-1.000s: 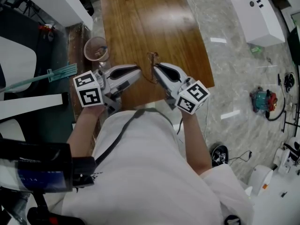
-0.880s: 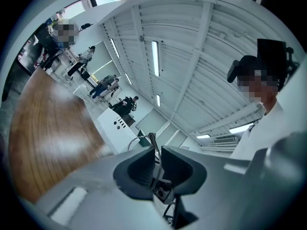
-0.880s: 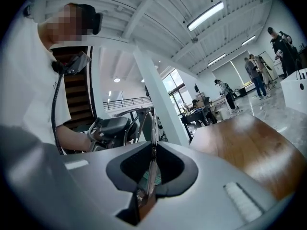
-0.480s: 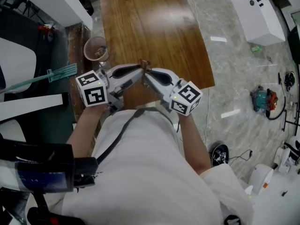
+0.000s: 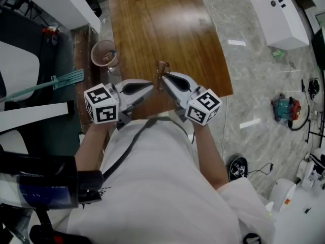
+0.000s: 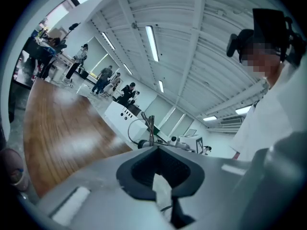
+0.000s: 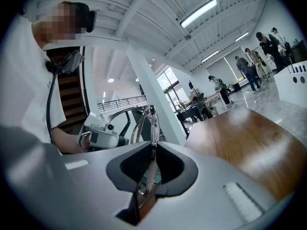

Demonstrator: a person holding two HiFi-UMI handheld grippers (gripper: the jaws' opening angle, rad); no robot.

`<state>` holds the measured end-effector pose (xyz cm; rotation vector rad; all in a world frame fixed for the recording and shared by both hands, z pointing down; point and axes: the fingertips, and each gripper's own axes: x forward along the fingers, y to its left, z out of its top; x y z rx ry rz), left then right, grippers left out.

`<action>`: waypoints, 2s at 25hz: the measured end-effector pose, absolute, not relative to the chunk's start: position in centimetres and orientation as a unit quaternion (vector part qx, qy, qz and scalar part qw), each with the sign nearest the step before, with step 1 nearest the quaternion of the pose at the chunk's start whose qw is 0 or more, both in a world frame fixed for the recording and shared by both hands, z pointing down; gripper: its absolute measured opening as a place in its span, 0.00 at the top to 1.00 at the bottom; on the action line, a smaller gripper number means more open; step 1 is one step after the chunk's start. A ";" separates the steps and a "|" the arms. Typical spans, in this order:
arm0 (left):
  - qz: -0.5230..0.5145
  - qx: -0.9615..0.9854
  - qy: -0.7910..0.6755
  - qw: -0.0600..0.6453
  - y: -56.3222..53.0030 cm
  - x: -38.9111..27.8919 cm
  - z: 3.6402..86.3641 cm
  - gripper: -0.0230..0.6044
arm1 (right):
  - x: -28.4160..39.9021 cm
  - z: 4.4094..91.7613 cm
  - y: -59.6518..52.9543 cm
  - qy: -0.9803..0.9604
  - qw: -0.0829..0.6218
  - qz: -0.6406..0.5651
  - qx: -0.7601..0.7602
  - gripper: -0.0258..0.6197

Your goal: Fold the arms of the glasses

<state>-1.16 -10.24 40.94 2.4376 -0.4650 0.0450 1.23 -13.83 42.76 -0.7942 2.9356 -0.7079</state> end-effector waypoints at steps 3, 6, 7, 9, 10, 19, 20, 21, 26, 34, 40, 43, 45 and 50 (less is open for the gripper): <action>0.033 0.932 -0.176 0.315 -10.1 -0.4 41.6 0.95 | 0.9 42.6 -13.8 0.942 0.007 -0.221 -0.252 0.90; 0.028 0.932 -0.175 0.317 -10.3 -0.2 41.5 0.96 | 0.7 42.7 -13.6 0.943 0.003 -0.219 -0.249 0.90; 0.029 0.932 -0.174 0.317 -10.4 -0.1 41.5 0.95 | 0.7 42.7 -13.6 0.944 0.001 -0.217 -0.249 0.90; 0.029 0.931 -0.174 0.319 -10.5 -0.1 41.6 0.96 | 0.5 42.7 -13.6 0.944 -0.002 -0.216 -0.249 0.90; 0.028 0.930 -0.173 0.322 -10.5 -0.1 41.6 0.96 | 0.5 42.7 -13.5 0.944 -0.002 -0.218 -0.249 0.90; 0.009 0.919 -0.184 0.350 -10.6 -0.6 42.7 0.95 | 0.4 44.0 -13.5 0.940 -0.020 -0.230 -0.249 0.90; 0.009 0.917 -0.188 0.351 -10.7 -0.7 42.9 0.95 | 0.5 44.3 -13.7 0.940 -0.026 -0.230 -0.250 0.90; 0.010 0.916 -0.191 0.352 -10.8 -0.9 43.1 0.95 | 0.5 44.5 -13.8 0.940 -0.030 -0.230 -0.250 0.90; 0.017 0.907 -0.234 0.349 -11.8 -2.6 44.2 0.95 | 0.8 45.6 -14.9 0.939 -0.058 -0.224 -0.254 0.90; 0.043 0.867 -0.343 0.357 -13.1 -7.6 49.0 0.96 | 0.9 55.7 -17.6 0.898 -0.332 -0.064 -0.282 0.90; 0.051 0.842 -0.389 0.371 -11.7 -10.1 51.4 0.96 | 0.5 64.0 -18.5 0.821 -0.515 0.146 -0.200 0.90; 0.054 0.829 -0.412 0.374 -10.9 -11.6 52.5 0.96 | -0.3 67.2 -18.6 0.800 -0.548 0.179 -0.165 0.90; 0.056 0.822 -0.424 0.375 -10.4 -11.9 52.6 0.96 | -0.3 68.5 -18.5 0.793 -0.559 0.191 -0.152 0.90; 0.061 0.813 -0.443 0.373 -10.1 -11.9 52.0 0.96 | -0.2 69.5 -18.6 0.788 -0.564 0.205 -0.138 0.88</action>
